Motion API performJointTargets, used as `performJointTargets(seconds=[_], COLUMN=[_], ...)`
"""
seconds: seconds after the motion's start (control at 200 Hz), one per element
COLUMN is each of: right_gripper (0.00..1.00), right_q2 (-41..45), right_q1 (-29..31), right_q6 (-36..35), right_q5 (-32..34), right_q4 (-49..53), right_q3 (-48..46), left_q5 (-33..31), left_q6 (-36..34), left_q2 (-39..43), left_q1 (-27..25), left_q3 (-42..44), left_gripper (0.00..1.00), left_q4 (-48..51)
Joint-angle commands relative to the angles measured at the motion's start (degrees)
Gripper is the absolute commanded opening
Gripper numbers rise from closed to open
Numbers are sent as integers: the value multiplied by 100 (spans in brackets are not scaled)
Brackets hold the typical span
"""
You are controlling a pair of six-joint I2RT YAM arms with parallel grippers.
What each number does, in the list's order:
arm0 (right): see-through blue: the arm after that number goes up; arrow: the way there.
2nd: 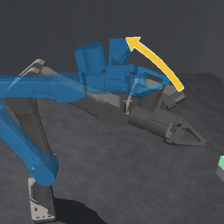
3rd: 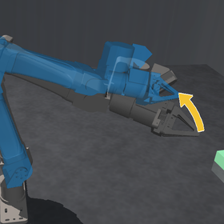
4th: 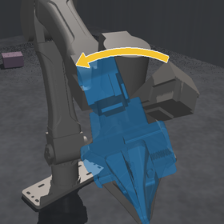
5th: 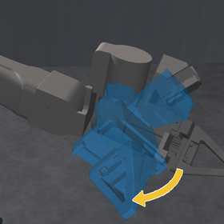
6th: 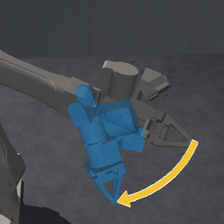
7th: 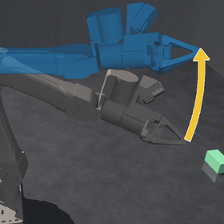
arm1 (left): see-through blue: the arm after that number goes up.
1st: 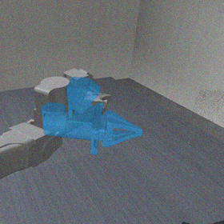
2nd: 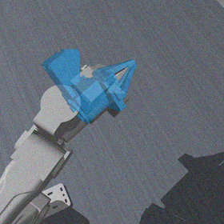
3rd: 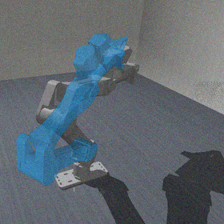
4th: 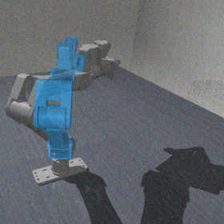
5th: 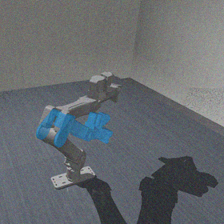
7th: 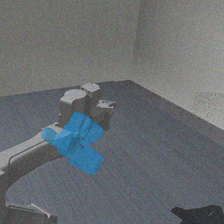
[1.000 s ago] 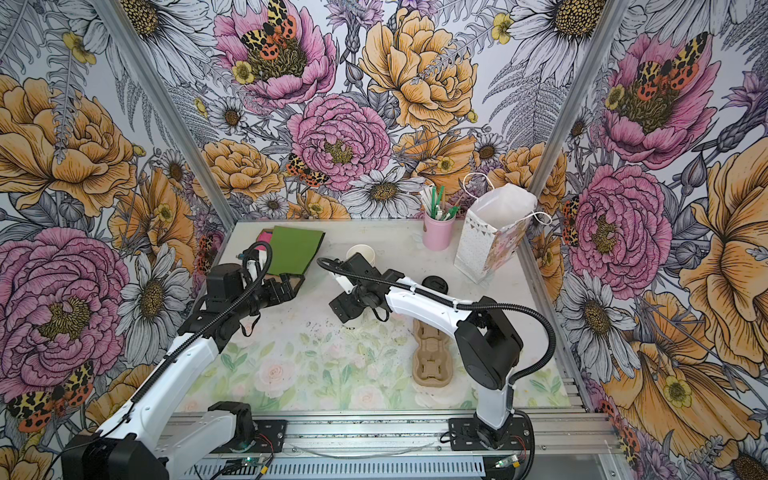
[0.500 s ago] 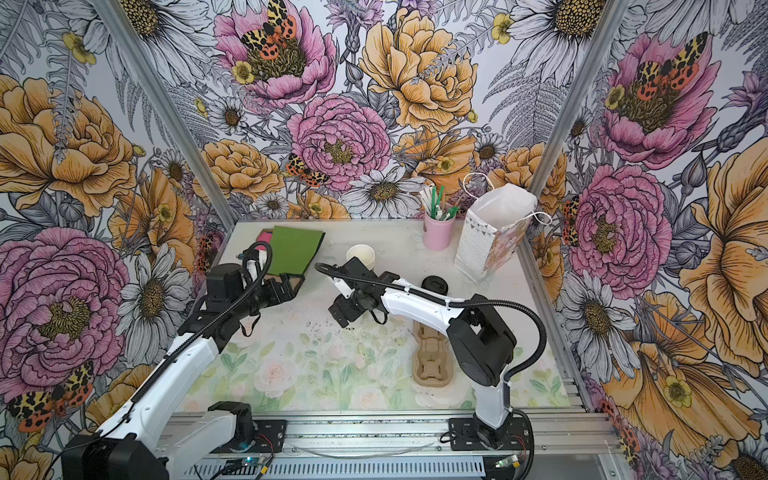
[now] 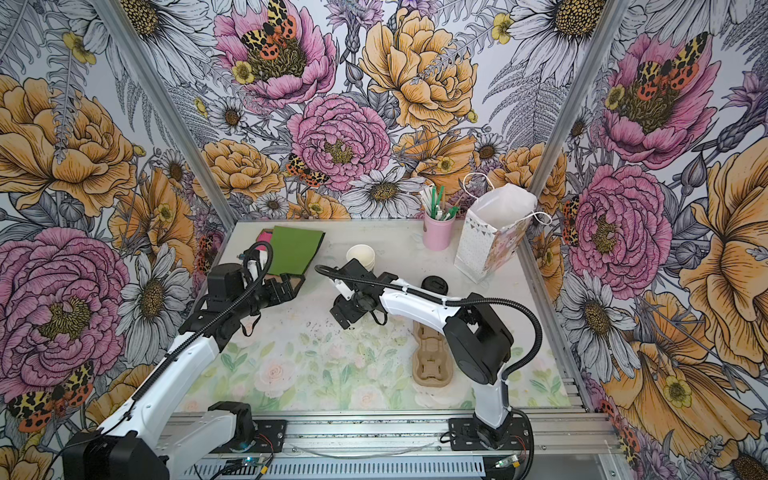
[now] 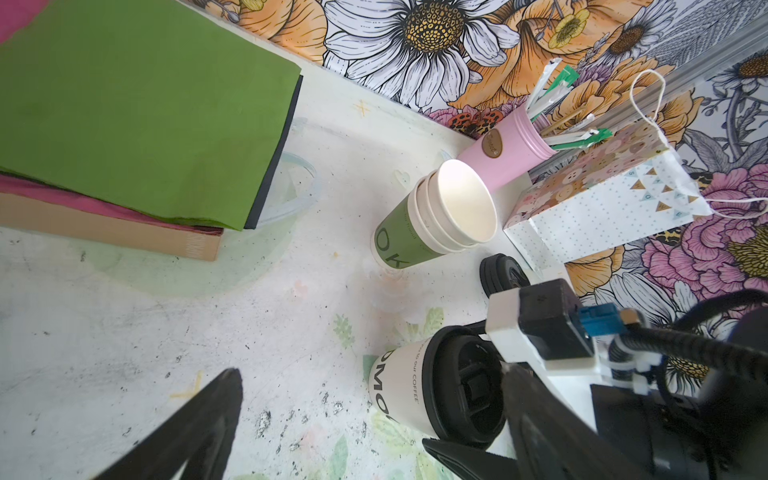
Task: Pack the takeout coffee
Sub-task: 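Lift the lidded white cup off the table with the right gripper, then carry the lidded cup beside the green cup stack and lower it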
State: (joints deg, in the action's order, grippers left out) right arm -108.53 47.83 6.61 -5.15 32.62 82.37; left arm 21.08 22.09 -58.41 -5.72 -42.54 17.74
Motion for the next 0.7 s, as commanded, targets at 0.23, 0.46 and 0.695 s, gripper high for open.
performJointTargets(seconds=[0.23,0.46,0.695], right_gripper=[92,90,91], right_q2=[35,295,332], right_q1=[-89,-589,-1269], right_q6=[64,58,-69], right_q5=[206,303,327], right_q4=[-1,-1,-1], right_q3=[22,-191,-199], left_q5=[98,98,116], left_q6=[-26,-33,-29], left_q2=[-99,-133,-146], left_q1=[20,22,18], left_q3=[-70,-78,-94], left_gripper=[99,99,99], left_q4=[-86,-108,-104])
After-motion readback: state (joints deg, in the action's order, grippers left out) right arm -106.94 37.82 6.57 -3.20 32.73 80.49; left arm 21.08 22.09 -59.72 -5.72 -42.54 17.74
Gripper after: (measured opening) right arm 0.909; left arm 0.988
